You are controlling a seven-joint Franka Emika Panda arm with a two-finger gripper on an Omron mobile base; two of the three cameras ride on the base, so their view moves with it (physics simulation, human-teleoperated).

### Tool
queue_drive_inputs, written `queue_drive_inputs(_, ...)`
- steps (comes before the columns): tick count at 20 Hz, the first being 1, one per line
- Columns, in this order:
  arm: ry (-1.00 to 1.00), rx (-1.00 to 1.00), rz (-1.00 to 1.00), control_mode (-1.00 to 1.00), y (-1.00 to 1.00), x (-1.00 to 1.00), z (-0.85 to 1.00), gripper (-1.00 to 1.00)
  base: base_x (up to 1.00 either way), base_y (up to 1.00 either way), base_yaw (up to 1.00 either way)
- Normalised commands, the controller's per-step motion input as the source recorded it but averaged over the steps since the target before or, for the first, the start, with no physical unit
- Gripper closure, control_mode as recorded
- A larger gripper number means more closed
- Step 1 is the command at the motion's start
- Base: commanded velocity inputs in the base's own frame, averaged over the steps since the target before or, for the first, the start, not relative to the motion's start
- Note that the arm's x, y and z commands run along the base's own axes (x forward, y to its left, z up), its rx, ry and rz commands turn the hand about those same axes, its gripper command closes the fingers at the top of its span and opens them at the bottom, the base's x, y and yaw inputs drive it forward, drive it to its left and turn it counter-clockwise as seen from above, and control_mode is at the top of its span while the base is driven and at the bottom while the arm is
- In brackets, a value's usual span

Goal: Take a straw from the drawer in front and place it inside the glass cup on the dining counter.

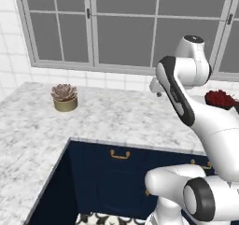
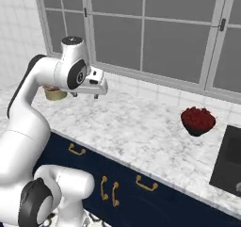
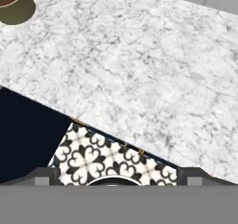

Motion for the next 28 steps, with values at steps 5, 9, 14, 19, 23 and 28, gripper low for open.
queue_drive_inputs(5, 0.0, 0.0, 0.0, 1.0, 0.0, 0.0, 0.0, -1.0, 0.0, -0.59, 0.7)
queue_drive_inputs(9, 0.0, 0.0, 0.0, 1.0, 0.0, 0.0, 0.0, -1.0, 0.0, -0.53, 0.75)
queue_drive_inputs(14, 0.0, 0.0, 0.0, 1.0, 0.0, 0.0, 0.0, -1.0, -0.03, -0.76, 0.67)
queue_drive_inputs(19, 0.0, 0.0, 0.0, 1.0, 0.0, 0.0, 0.0, -1.0, -0.3, -0.86, 0.44)
queue_drive_inputs(23, 0.0, 0.0, 0.0, 1.0, 0.0, 0.0, 0.0, -1.0, -0.3, -0.73, 0.39)
queue_drive_inputs(28, 0.0, 0.0, 0.13, -1.0, -0.17, 0.0, 0.0, -1.0, 0.0, -0.26, 0.12)
